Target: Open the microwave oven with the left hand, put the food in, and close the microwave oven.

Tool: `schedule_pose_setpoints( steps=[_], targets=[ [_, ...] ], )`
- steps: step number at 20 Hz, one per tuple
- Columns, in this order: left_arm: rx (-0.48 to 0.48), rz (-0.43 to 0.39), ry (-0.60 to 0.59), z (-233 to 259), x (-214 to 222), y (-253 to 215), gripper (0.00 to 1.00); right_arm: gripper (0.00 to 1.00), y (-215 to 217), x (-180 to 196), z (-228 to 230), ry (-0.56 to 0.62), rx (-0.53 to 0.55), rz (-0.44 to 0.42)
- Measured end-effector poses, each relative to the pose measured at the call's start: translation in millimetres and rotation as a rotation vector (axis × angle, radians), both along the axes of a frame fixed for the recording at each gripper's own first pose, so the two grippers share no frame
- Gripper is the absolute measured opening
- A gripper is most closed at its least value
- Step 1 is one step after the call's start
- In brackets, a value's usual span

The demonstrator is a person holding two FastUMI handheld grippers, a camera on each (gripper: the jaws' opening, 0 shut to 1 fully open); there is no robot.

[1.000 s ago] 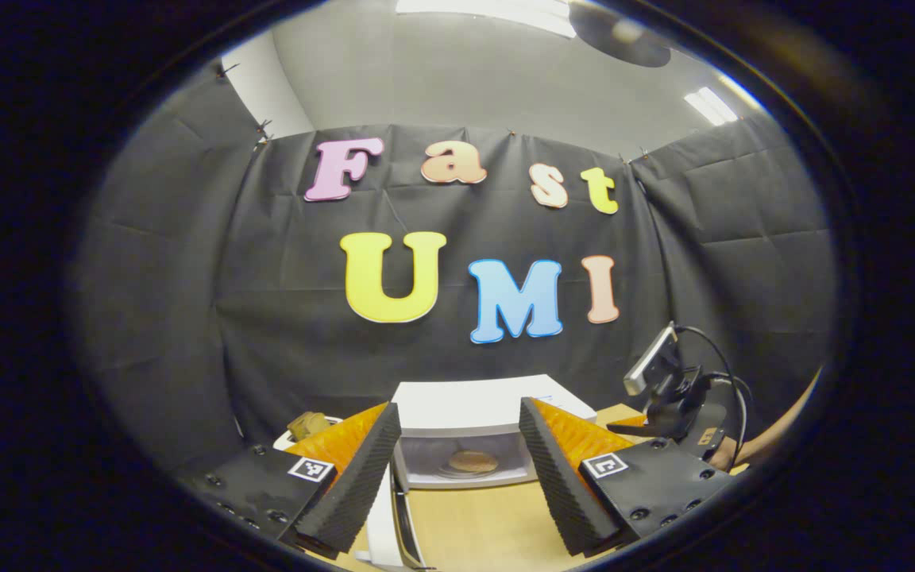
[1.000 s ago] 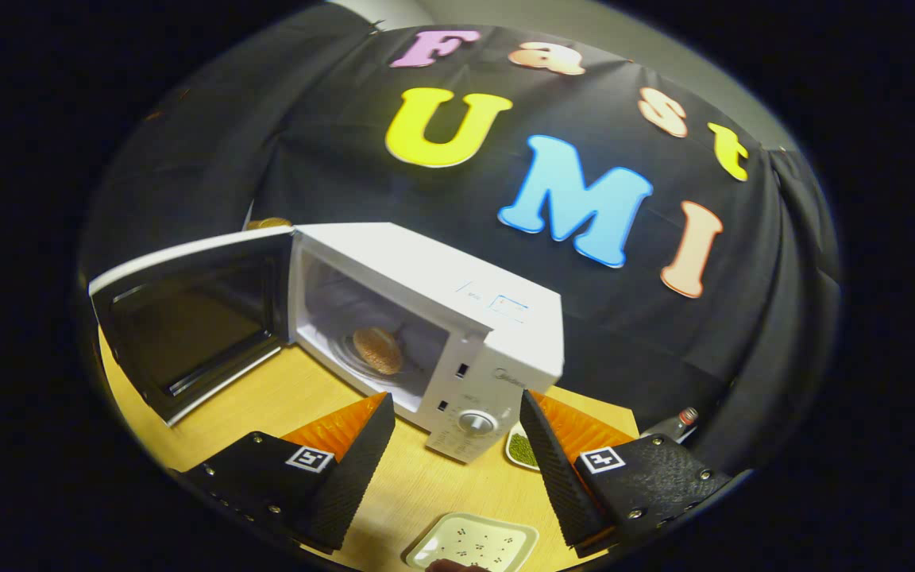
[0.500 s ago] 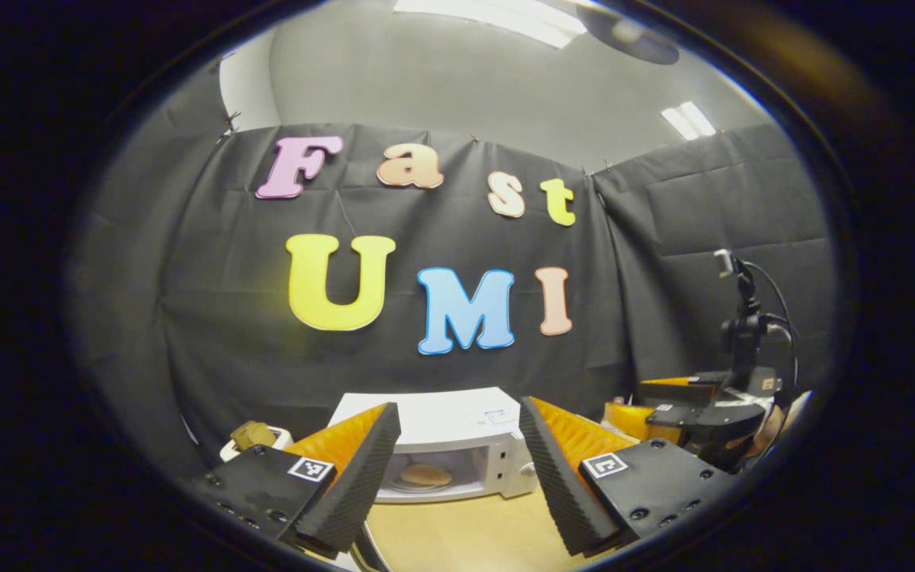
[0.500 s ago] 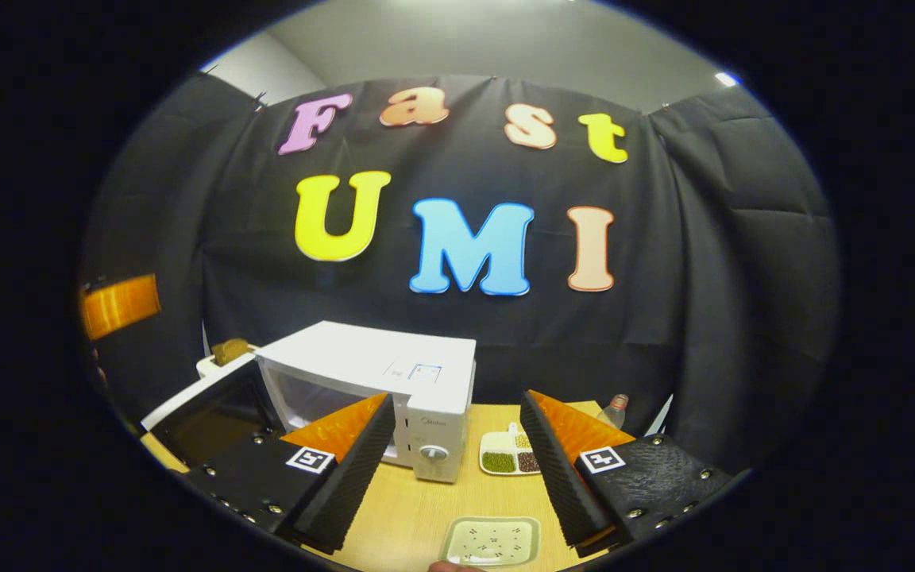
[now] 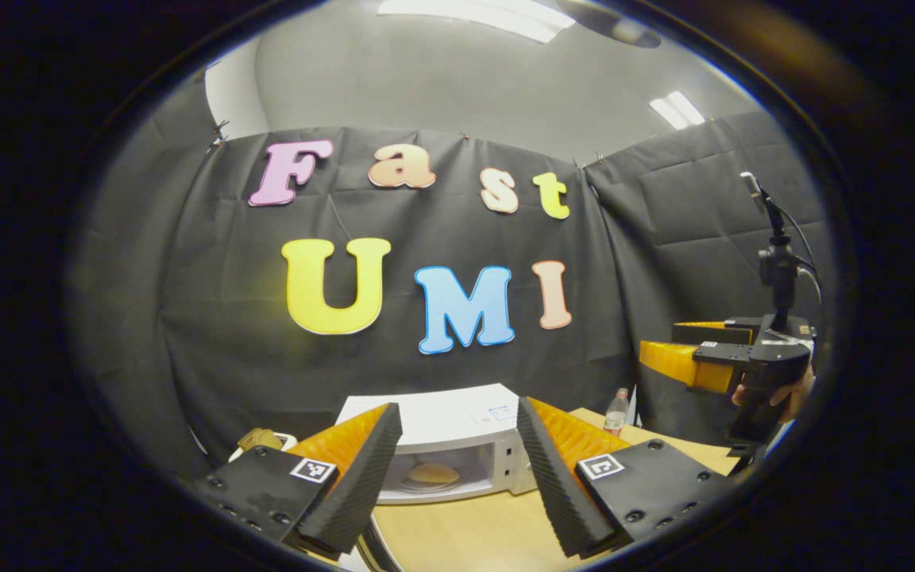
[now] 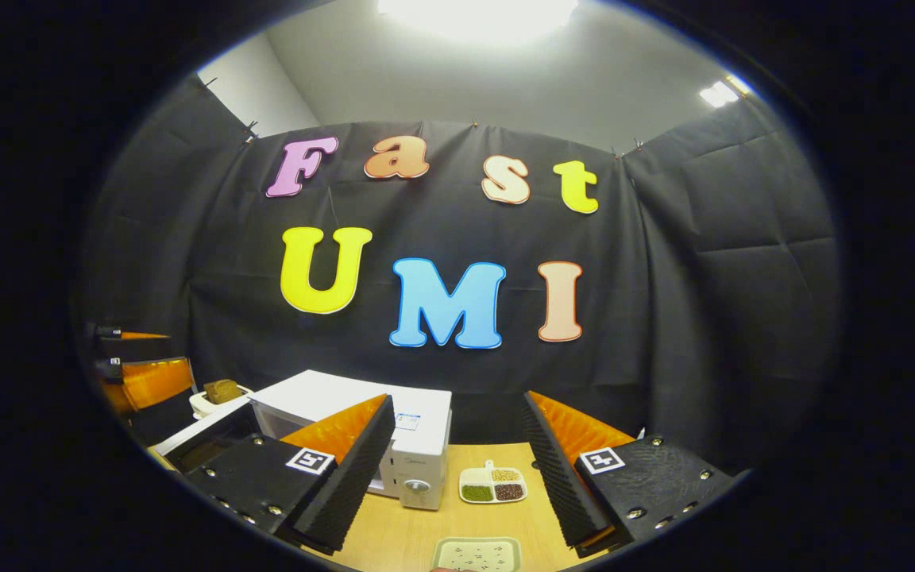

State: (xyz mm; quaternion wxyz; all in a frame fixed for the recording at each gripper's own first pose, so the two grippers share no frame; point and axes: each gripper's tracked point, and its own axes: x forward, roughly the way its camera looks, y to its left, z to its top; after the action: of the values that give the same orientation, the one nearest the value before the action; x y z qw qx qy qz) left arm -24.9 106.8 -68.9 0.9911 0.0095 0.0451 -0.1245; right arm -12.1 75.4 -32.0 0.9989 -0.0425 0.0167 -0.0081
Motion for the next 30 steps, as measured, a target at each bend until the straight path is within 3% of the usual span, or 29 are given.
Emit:
schedule_pose_setpoints(
  steps=[1,4,6,14,18,24,30],
  targets=[
    [0.001,0.007,0.006,-0.4,-3.6,4.0,0.9,0.96,3.3,-0.2,2.1,-0.005,0.009,0.007],
    [0.028,0.086,0.01,-1.0,-6.4,29.8,0.4,0.98,8.9,5.5,4.4,-0.008,0.005,0.026],
    [-0.011,0.082,0.022,2.4,-17.6,35.3,0.07,0.96,11.1,6.8,0.7,0.002,0.002,0.035],
    [0.079,0.294,0.213,-82.8,-70.4,153.0,0.07,0.96,8.6,15.6,-17.5,0.035,0.021,0.051],
    [0.097,0.365,0.321,-135.4,-105.3,183.2,0.07,0.96,12.4,20.7,-27.3,0.061,0.049,0.064],
    [0.113,0.327,0.426,-190.6,-128.4,161.2,0.07,0.96,19.1,31.6,-32.8,0.075,0.047,0.083],
    [0.103,0.287,0.456,-199.7,-125.8,138.7,0.07,0.96,19.7,43.2,-23.5,0.042,0.079,0.086]
  ],
)
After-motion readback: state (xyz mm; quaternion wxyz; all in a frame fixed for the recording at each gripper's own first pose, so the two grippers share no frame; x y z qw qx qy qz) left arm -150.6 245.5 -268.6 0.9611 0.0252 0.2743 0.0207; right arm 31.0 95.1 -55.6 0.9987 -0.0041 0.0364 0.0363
